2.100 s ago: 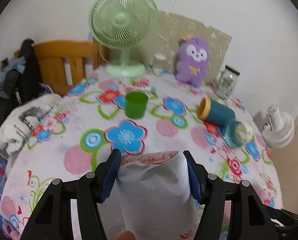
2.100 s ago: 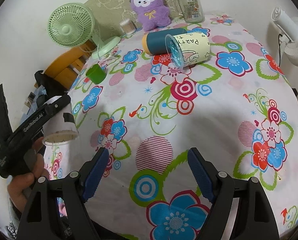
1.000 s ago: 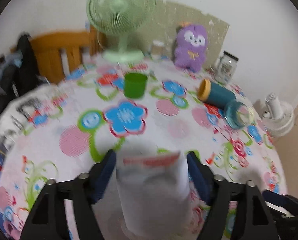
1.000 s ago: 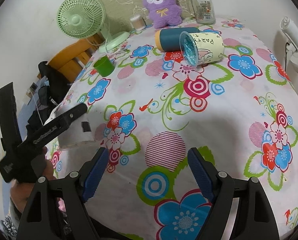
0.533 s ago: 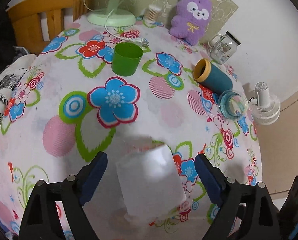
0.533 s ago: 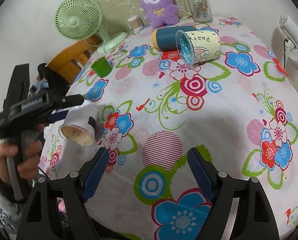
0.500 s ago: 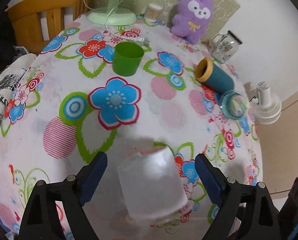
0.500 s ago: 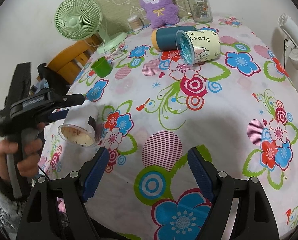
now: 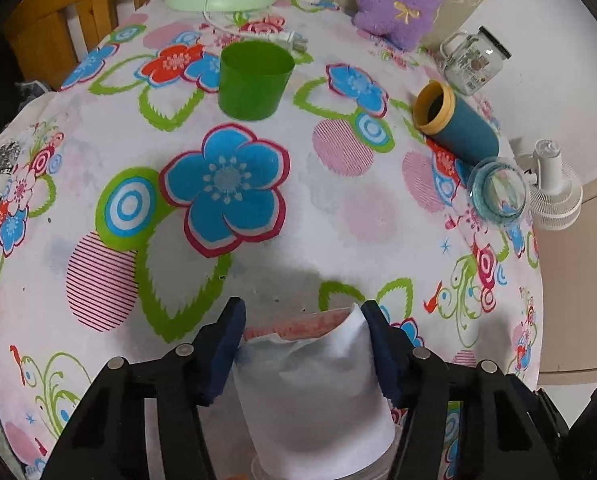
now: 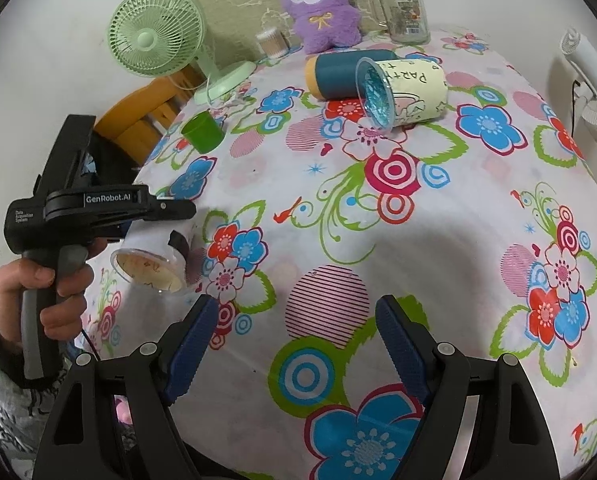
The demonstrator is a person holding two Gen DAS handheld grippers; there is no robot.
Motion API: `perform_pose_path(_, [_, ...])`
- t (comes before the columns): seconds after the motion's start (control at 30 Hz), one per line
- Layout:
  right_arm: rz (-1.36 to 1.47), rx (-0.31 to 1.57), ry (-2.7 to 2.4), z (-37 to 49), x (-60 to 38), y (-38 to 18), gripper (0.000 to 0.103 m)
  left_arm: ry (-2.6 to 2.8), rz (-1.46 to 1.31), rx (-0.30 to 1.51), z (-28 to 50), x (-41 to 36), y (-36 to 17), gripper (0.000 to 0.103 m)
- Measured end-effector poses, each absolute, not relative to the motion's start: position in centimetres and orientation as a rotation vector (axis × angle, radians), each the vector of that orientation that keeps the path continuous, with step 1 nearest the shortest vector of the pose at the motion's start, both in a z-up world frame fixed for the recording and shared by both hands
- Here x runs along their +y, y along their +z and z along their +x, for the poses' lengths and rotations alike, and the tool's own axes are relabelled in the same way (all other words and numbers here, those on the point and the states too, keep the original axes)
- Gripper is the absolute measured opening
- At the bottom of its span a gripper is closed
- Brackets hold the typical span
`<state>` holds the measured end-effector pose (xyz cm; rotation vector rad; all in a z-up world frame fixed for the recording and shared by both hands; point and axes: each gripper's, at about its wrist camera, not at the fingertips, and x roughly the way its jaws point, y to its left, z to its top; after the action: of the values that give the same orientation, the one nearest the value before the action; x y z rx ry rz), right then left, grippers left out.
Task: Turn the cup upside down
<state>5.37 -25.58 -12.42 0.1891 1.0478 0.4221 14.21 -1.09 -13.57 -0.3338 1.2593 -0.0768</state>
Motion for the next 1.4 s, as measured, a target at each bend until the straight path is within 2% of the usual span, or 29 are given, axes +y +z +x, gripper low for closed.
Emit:
perform_pose_path(0.43, [0.122, 1.001, 0.415, 5.5, -24.0, -12.6, 0.083, -0.012, -0.206, 0.867, 9.7, -2.4, -7.5, 0.06])
perform_pose_path(0.93, [0.033, 0.944, 0.491, 4.5, -22.1, -12.4, 0.083, 0.078, -0.167, 0.535, 4.4, -3.2, -6.7, 0.06])
perform_pose_path(1.4, [-0.053, 0.964, 0.529, 3.8, -20.3, -14.0, 0.083, 0.14, -0.143, 0.606, 2.7, -3.6, -10.9, 0.06])
